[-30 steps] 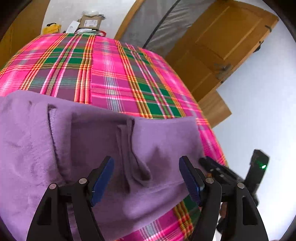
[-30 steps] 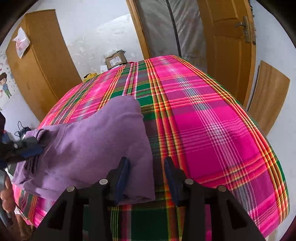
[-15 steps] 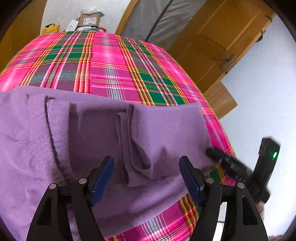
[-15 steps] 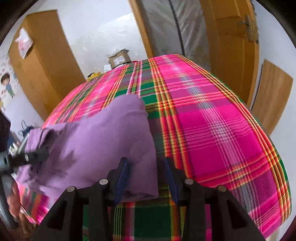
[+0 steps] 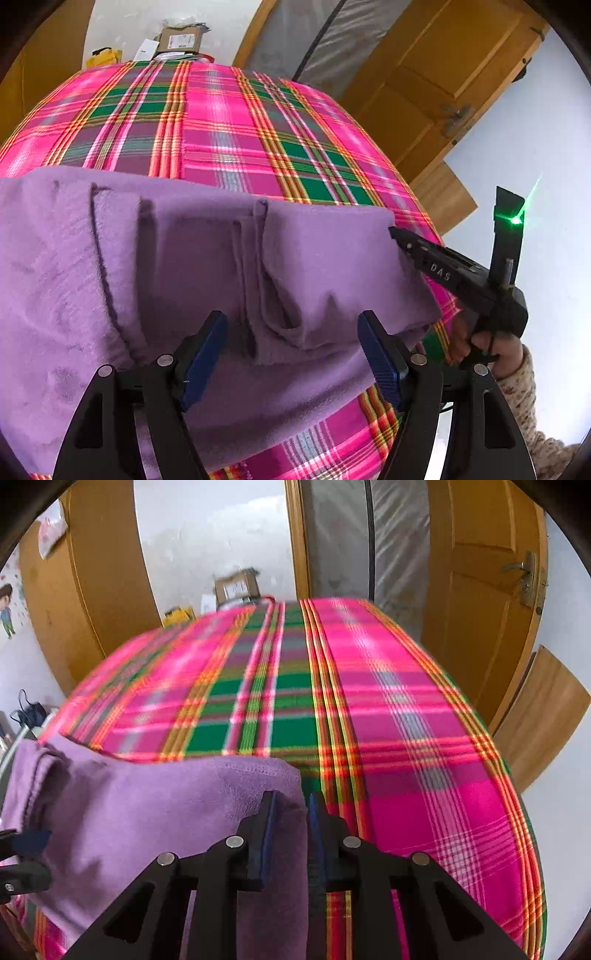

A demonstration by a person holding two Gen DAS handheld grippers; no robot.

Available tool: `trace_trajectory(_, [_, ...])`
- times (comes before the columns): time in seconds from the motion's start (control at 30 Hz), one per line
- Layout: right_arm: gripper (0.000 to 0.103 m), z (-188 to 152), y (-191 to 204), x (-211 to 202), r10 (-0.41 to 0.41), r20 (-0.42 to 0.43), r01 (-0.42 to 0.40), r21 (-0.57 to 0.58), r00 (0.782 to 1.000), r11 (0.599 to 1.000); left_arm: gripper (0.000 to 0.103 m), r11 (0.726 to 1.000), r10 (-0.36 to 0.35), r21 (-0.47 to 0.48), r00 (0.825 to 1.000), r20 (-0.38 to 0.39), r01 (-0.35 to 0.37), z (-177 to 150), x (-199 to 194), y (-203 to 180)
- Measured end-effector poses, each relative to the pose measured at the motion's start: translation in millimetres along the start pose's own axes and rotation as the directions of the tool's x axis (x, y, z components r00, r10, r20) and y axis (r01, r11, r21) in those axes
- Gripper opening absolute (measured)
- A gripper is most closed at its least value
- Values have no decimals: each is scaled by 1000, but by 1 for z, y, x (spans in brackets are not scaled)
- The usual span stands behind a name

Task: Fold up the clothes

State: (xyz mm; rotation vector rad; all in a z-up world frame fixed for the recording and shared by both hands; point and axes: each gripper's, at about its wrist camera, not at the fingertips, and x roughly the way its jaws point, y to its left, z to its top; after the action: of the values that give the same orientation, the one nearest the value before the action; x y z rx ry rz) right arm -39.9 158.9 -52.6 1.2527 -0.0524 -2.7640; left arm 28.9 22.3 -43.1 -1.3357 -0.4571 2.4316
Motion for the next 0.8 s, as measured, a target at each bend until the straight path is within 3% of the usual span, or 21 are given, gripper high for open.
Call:
trace_trajectory(0.23, [23,1,-5,-12,4,22,-4,28,1000,1000,74,1000,-12,-17,1000,7,12,-5,-8,1])
trace_trajectory(0.4, [23,-4,7,-38,176,94,-177,-1,980,984,74,999,-11,-30,1000,9,11,-8,-10,3])
trace_trajectory(0.57, [23,-9,20,-12,116,2,-116,-54,993,992,74,999,-11,-40,1000,10,11,-11,-11,4])
trace_trajectory(0.8, [22,-10,1,-16,170,-1,-170,23,985,985,74,999,-15,-46,1000,26,16,-13,-18,2])
